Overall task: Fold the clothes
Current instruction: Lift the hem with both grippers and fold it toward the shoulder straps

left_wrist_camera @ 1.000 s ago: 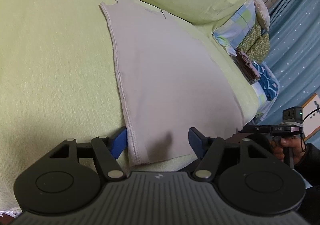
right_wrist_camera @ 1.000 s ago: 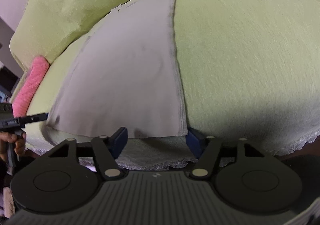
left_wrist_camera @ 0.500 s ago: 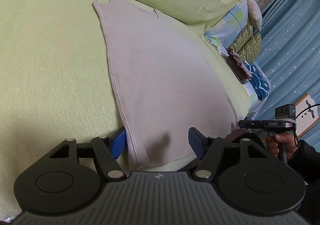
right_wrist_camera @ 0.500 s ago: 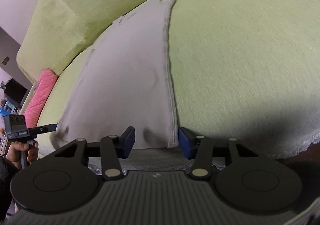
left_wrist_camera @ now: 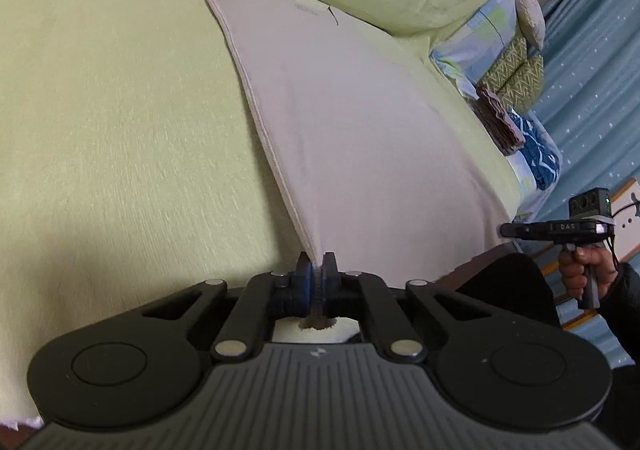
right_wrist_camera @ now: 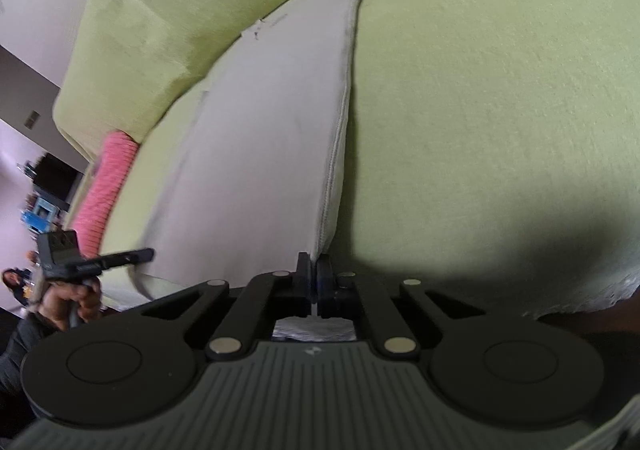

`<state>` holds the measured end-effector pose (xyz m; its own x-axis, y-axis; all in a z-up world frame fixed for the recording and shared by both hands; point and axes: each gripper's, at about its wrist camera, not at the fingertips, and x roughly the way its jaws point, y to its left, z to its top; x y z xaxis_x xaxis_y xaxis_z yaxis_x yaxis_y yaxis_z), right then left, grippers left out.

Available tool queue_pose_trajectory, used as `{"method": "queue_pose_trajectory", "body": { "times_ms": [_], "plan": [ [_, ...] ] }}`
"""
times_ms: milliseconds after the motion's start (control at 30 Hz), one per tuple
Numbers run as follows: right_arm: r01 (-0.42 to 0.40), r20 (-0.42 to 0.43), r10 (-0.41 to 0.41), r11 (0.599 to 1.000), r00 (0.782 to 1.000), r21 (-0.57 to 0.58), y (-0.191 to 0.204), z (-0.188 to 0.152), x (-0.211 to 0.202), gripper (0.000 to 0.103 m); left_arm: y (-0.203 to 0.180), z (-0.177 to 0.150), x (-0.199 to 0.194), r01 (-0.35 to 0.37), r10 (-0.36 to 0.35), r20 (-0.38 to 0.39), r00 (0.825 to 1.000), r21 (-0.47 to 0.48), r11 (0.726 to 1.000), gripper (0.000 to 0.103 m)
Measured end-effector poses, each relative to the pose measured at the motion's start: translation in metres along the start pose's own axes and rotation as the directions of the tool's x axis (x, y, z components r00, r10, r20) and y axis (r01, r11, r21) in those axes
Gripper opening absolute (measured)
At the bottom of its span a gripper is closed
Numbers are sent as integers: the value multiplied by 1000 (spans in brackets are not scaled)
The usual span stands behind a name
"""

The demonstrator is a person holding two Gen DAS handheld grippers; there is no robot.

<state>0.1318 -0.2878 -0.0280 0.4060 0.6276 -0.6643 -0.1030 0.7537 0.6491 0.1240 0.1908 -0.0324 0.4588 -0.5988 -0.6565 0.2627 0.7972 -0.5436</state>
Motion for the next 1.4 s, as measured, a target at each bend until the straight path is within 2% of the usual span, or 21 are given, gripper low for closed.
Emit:
{"method": "queue_pose_trajectory", "body": {
  "times_ms": [267,433,533,667,733,800,967,1067,1167,1233,1267,1333,1400],
  "plan": [
    [-68,26,67,997,997,20,18,-22,-45,1,-36,-34,-39,32,-32,36,999,-9,999,0],
    [-104,57,101,993,993,53,21,-35,-68,1,-34,-43,-58,66,-56,98,994,-104,992,0],
    [-125,77,119,988,990,85,17,-27,-74,1,-19,-26,-59,100,-73,142,987,-190,977,0],
    [-194,127,172,963,977,188,6,19,-67,1,4,10,-47,167,-114,204,972,-263,950,0],
    [-208,134,181,952,974,226,0,42,-54,1,23,40,-29,188,-120,234,965,-293,937,0],
    [-213,140,180,938,974,273,-12,86,-19,1,38,66,-10,188,-111,246,963,-319,929,0],
    [-180,138,144,934,980,309,-37,153,37,1,62,125,36,135,-53,219,974,-379,916,0],
    [-164,131,125,920,983,355,-51,186,58,1,69,150,52,95,-23,162,987,-451,888,0],
    [-115,77,91,906,993,408,-57,215,69,1,66,166,59,19,15,61,998,-527,850,0],
    [-83,39,74,899,997,430,-57,232,71,1,56,182,60,-44,43,-15,999,-563,825,0],
    [-67,17,66,892,998,447,-57,243,72,1,56,184,57,-57,49,-29,998,-574,817,0],
    [-39,-16,53,886,998,462,-56,258,73,1,51,201,54,-92,69,-60,996,-621,779,0],
    [-8,-57,39,883,998,470,-54,276,75,1,50,210,53,-115,86,-77,993,-643,757,0]
  ]
}}
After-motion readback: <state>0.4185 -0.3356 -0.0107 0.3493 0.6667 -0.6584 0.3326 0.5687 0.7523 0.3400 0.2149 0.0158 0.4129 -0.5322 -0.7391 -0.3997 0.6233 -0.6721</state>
